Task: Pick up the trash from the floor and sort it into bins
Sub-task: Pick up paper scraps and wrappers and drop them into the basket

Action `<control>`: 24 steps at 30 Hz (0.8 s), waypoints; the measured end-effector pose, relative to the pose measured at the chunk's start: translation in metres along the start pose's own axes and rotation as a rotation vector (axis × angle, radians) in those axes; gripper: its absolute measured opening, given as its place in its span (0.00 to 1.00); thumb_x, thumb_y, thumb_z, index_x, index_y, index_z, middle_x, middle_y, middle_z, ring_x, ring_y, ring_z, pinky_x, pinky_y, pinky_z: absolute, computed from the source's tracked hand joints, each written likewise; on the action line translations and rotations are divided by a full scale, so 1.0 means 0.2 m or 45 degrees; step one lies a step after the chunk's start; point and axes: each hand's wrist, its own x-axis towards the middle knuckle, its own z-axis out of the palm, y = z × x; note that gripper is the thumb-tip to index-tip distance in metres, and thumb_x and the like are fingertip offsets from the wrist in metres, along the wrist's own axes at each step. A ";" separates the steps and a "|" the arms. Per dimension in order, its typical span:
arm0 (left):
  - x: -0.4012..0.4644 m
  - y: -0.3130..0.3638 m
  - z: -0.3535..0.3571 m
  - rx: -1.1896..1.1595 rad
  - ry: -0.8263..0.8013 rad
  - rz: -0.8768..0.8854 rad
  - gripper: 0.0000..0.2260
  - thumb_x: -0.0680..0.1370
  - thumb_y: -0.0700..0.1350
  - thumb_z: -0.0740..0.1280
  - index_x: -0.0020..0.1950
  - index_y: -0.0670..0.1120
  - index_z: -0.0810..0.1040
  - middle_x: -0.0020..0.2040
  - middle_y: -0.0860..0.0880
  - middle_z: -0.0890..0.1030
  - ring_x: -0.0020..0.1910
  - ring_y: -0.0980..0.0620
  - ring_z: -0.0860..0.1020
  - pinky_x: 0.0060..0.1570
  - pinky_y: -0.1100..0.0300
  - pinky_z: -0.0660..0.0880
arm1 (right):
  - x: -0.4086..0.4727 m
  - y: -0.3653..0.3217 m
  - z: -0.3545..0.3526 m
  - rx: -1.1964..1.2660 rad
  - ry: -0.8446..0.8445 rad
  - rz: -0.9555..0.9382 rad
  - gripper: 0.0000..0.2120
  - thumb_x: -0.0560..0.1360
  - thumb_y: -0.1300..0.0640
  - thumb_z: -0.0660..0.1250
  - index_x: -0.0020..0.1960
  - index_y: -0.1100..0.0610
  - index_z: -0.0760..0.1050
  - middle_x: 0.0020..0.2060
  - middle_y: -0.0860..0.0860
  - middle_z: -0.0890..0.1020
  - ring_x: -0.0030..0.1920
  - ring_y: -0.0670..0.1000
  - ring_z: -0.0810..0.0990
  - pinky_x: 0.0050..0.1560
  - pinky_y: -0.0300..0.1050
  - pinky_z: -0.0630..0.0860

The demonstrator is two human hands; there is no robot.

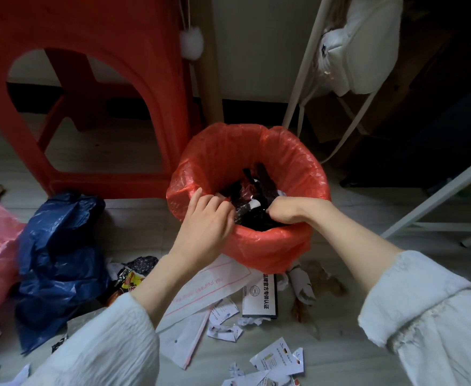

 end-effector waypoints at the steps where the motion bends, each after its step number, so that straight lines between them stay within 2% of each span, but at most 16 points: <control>1: -0.01 0.00 -0.03 -0.084 -0.035 0.002 0.21 0.78 0.49 0.46 0.49 0.43 0.77 0.48 0.46 0.78 0.55 0.44 0.75 0.71 0.52 0.52 | -0.03 0.02 0.00 -0.029 0.049 -0.016 0.20 0.78 0.63 0.52 0.69 0.61 0.68 0.70 0.59 0.66 0.72 0.60 0.62 0.69 0.53 0.57; 3: -0.02 0.03 -0.09 -0.241 -0.035 0.042 0.20 0.78 0.48 0.47 0.52 0.42 0.77 0.50 0.44 0.78 0.56 0.44 0.75 0.69 0.50 0.58 | -0.11 0.06 0.00 -0.022 0.162 -0.080 0.23 0.78 0.64 0.50 0.71 0.57 0.67 0.73 0.57 0.63 0.73 0.60 0.58 0.74 0.58 0.46; 5: -0.07 0.07 -0.15 -0.319 0.036 0.090 0.17 0.78 0.45 0.50 0.53 0.41 0.77 0.49 0.44 0.78 0.54 0.43 0.76 0.61 0.52 0.67 | -0.20 0.10 0.03 0.143 0.256 -0.149 0.24 0.77 0.64 0.51 0.71 0.54 0.66 0.74 0.58 0.61 0.75 0.59 0.55 0.76 0.53 0.41; 8: -0.20 0.18 -0.17 -0.370 0.106 0.090 0.14 0.77 0.42 0.53 0.53 0.40 0.76 0.50 0.45 0.77 0.51 0.47 0.73 0.48 0.56 0.72 | -0.37 0.18 0.15 0.346 0.403 -0.278 0.23 0.78 0.62 0.51 0.71 0.51 0.66 0.74 0.54 0.60 0.76 0.53 0.55 0.76 0.46 0.48; 10: -0.32 0.25 -0.13 -0.394 0.088 0.071 0.12 0.75 0.38 0.55 0.53 0.41 0.76 0.50 0.46 0.77 0.50 0.48 0.72 0.46 0.57 0.71 | -0.48 0.21 0.25 0.534 0.578 -0.364 0.22 0.78 0.64 0.52 0.70 0.52 0.69 0.72 0.49 0.66 0.73 0.46 0.60 0.72 0.34 0.52; 12: -0.44 0.30 -0.04 -0.421 -0.015 0.035 0.11 0.75 0.35 0.59 0.54 0.43 0.76 0.50 0.47 0.77 0.50 0.49 0.73 0.47 0.56 0.72 | -0.57 0.25 0.37 0.726 0.794 -0.364 0.19 0.78 0.66 0.55 0.66 0.56 0.74 0.65 0.49 0.75 0.66 0.43 0.70 0.62 0.21 0.56; 14: -0.57 0.34 0.06 -0.422 -0.245 0.014 0.12 0.76 0.36 0.62 0.58 0.46 0.75 0.54 0.47 0.76 0.53 0.48 0.74 0.47 0.53 0.75 | -0.57 0.32 0.55 0.848 0.899 -0.263 0.17 0.77 0.67 0.57 0.62 0.58 0.77 0.59 0.51 0.79 0.58 0.45 0.75 0.56 0.22 0.62; 17: -0.76 0.33 0.25 -0.263 -0.702 0.035 0.20 0.77 0.40 0.62 0.69 0.51 0.69 0.67 0.48 0.70 0.65 0.47 0.69 0.60 0.55 0.71 | -0.53 0.43 0.94 0.866 0.701 -0.032 0.16 0.76 0.65 0.61 0.61 0.58 0.76 0.58 0.52 0.79 0.59 0.51 0.77 0.59 0.35 0.67; 19: -0.86 0.31 0.35 -0.172 -0.922 0.104 0.25 0.76 0.39 0.65 0.71 0.51 0.66 0.72 0.46 0.66 0.68 0.43 0.66 0.62 0.51 0.69 | -0.52 0.49 1.22 0.864 0.524 0.169 0.16 0.75 0.63 0.63 0.63 0.58 0.74 0.59 0.53 0.78 0.60 0.53 0.77 0.59 0.40 0.69; 22: -0.93 0.31 0.49 0.052 -1.016 0.378 0.39 0.65 0.40 0.74 0.73 0.51 0.62 0.73 0.42 0.64 0.66 0.40 0.70 0.54 0.50 0.75 | -0.53 0.53 1.56 0.807 0.356 0.479 0.22 0.73 0.56 0.68 0.66 0.57 0.69 0.61 0.56 0.73 0.62 0.56 0.73 0.60 0.44 0.68; 24: -0.92 0.39 0.55 0.173 -1.018 0.608 0.44 0.68 0.40 0.73 0.76 0.52 0.49 0.77 0.42 0.52 0.72 0.40 0.60 0.63 0.50 0.68 | -0.54 0.54 1.70 0.728 0.258 0.581 0.32 0.69 0.51 0.72 0.68 0.55 0.65 0.62 0.56 0.68 0.64 0.58 0.68 0.62 0.45 0.63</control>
